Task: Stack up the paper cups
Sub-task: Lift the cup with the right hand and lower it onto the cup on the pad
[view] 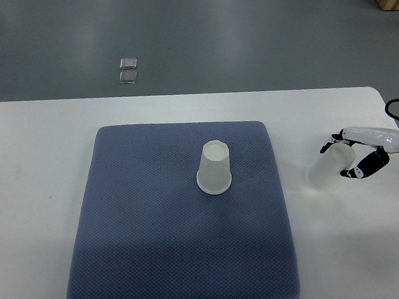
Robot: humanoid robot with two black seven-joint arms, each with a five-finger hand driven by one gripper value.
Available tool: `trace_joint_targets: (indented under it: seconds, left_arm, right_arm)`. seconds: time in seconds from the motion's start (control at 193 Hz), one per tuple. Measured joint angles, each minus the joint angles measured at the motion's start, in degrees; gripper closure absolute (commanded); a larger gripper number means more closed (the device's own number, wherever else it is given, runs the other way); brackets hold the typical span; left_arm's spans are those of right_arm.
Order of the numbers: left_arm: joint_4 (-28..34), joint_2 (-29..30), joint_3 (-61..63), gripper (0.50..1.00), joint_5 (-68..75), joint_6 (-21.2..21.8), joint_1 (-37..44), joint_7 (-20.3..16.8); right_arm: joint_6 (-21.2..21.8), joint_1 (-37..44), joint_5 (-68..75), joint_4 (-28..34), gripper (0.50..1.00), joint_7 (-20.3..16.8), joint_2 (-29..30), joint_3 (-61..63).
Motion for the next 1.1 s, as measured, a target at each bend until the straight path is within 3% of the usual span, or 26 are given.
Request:
trace_joint_targets:
  seconds: [0.239,0.571,1.1]
  left_arm:
    - [0.0,0.0,0.0,0.5,0.0,0.0,0.0,0.0]
    - [0.0,0.0,0.0,0.5,0.0,0.0,0.0,0.0]
    - [0.0,0.0,0.0,0.5,0.0,0.0,0.0,0.0]
  right_arm:
    - [7.1,9.8,5.1,0.0,0.791,0.5,4.8,0.1]
    - [11.9,18.8,6.3,-0.3,0.783,-0.1,15.4,0.0]
    - [15.0,22.9,7.4,-3.7,0.769,-1.8,21.8,-3.0]
